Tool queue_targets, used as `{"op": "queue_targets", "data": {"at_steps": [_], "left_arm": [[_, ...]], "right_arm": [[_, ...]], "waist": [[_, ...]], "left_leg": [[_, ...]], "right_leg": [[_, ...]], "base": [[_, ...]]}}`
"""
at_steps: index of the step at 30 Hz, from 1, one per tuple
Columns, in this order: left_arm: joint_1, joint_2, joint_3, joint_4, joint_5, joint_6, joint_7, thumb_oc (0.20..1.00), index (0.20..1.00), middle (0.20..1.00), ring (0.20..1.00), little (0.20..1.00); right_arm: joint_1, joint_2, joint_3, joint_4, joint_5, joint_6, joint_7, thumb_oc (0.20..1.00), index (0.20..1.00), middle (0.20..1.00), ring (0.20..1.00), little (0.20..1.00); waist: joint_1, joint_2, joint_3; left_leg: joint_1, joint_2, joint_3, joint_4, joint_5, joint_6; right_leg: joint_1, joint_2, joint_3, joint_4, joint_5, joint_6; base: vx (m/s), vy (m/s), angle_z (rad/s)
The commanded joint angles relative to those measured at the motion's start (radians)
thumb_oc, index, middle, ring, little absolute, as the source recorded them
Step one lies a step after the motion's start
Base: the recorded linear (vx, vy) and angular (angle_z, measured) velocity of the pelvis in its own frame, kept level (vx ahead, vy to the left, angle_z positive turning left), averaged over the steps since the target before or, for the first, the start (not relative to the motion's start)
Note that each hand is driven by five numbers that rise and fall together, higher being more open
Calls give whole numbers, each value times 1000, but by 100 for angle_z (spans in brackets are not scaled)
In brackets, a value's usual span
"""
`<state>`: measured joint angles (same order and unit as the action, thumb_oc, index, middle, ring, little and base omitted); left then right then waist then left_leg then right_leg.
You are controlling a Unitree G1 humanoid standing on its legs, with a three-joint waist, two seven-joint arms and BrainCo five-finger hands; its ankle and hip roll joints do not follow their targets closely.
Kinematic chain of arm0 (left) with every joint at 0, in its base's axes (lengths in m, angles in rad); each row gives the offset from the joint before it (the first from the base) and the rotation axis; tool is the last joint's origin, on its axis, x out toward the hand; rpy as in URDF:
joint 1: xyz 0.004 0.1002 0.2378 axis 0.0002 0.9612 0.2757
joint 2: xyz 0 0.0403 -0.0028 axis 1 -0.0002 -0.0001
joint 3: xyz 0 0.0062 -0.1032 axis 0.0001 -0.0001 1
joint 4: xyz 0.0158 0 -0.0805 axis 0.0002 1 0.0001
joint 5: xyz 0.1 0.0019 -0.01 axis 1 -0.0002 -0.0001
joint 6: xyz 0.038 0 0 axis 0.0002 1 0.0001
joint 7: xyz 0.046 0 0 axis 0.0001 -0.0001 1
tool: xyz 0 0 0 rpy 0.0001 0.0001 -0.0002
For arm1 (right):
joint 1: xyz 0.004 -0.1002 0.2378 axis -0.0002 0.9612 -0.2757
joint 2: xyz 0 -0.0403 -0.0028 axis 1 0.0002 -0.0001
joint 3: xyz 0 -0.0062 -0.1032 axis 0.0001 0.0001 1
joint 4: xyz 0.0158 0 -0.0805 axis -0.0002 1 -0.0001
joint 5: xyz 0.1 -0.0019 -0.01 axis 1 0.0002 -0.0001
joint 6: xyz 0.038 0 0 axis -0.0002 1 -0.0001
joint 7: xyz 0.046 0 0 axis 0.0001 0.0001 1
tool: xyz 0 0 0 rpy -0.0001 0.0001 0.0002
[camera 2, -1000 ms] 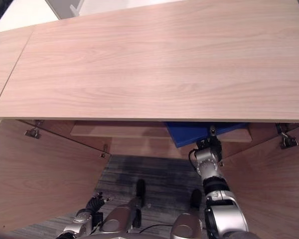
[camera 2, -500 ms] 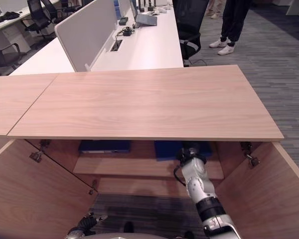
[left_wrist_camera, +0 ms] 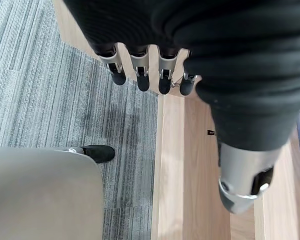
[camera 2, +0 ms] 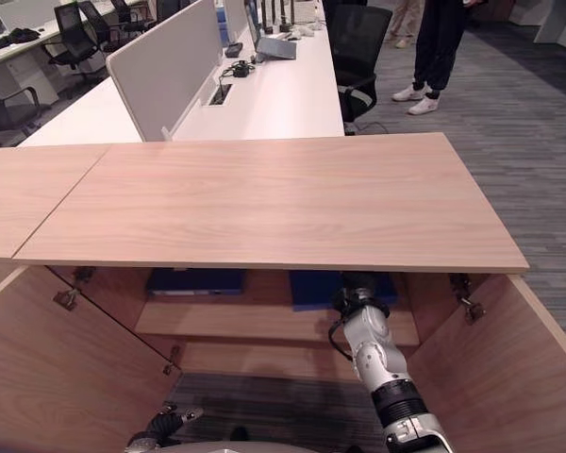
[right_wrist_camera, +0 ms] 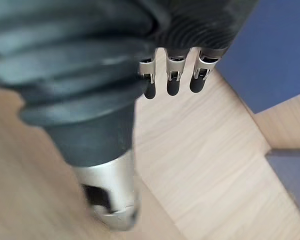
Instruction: Put the empty folder in the office cabinet
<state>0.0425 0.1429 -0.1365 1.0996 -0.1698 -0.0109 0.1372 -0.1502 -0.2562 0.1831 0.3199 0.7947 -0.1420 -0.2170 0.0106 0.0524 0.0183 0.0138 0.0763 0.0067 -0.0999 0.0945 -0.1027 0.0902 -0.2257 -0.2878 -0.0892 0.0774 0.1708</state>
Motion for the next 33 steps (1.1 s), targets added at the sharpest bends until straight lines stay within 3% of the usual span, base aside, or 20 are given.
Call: {"op": "queue_targets", "data": {"at_steps": [1, 3, 4, 7, 19, 20, 21, 33], "left_arm": [[-71, 34, -15, 58, 10, -24, 5, 1000, 1000, 1000, 1000, 1000], [-72, 34, -15, 55, 12, -25, 6, 1000, 1000, 1000, 1000, 1000], [-73, 33, -10, 38, 17, -31, 15, 1000, 1000, 1000, 1000, 1000], [-77, 31, -10, 33, 31, -39, 22, 1000, 1000, 1000, 1000, 1000], [-90, 35, -20, 45, 53, -43, 29, 1000, 1000, 1000, 1000, 1000], [-89, 34, -21, 45, 57, -44, 30, 1000, 1000, 1000, 1000, 1000], [-88, 34, -21, 46, 58, -44, 30, 1000, 1000, 1000, 1000, 1000], [-79, 35, -33, 54, 97, -52, 31, 1000, 1000, 1000, 1000, 1000]], "right_arm": [[-59, 8, -37, -11, -138, -23, 9, 1000, 1000, 1000, 1000, 1000], [-46, -2, -37, 6, -205, -10, 0, 1000, 1000, 1000, 1000, 1000], [-7, -33, -20, 87, -486, 37, -54, 1000, 1000, 1000, 1000, 1000], [17, -45, -10, 144, -630, 62, -80, 1000, 1000, 1000, 1000, 1000], [4, -91, 38, 242, -867, 105, -109, 1000, 1000, 1000, 1000, 1000], [-2, -103, 36, 233, -897, 105, -117, 548, 548, 548, 548, 548], [-7, -107, 36, 229, -904, 105, -122, 200, 200, 200, 200, 200], [-94, -194, 44, 172, -1053, 101, -161, 200, 200, 200, 200, 200]], "waist": [[30, -11, 23], [30, -11, 24], [30, -8, 32], [28, -8, 33], [29, -7, 50], [31, -9, 51], [32, -9, 51], [58, -16, 54]], "left_leg": [[93, 54, -33, 13, -131, -52], [93, 54, -34, 13, -132, -52], [101, 56, -37, 13, -138, -50], [98, 54, -42, 13, -134, -47], [94, 53, -57, 13, -135, -41], [94, 54, -58, 13, -135, -41], [94, 54, -60, 13, -134, -41], [81, 58, -77, 13, -126, -47]], "right_leg": [[-20, -57, -35, 132, -80, 45], [-20, -57, -37, 134, -81, 45], [-12, -56, -40, 143, -92, 45], [-14, -57, -44, 143, -91, 46], [-13, -55, -52, 164, -108, 43], [-12, -54, -52, 165, -110, 42], [-11, -53, -53, 165, -111, 42], [-8, -48, -70, 165, -115, 39]], "base": [[0, 0, 0], [0, 0, 0], [0, 0, 0], [5, -3, 9], [-1, -3, 3], [-8, -8, 5], [-10, -7, 4], [-4, -1, 3]]}}
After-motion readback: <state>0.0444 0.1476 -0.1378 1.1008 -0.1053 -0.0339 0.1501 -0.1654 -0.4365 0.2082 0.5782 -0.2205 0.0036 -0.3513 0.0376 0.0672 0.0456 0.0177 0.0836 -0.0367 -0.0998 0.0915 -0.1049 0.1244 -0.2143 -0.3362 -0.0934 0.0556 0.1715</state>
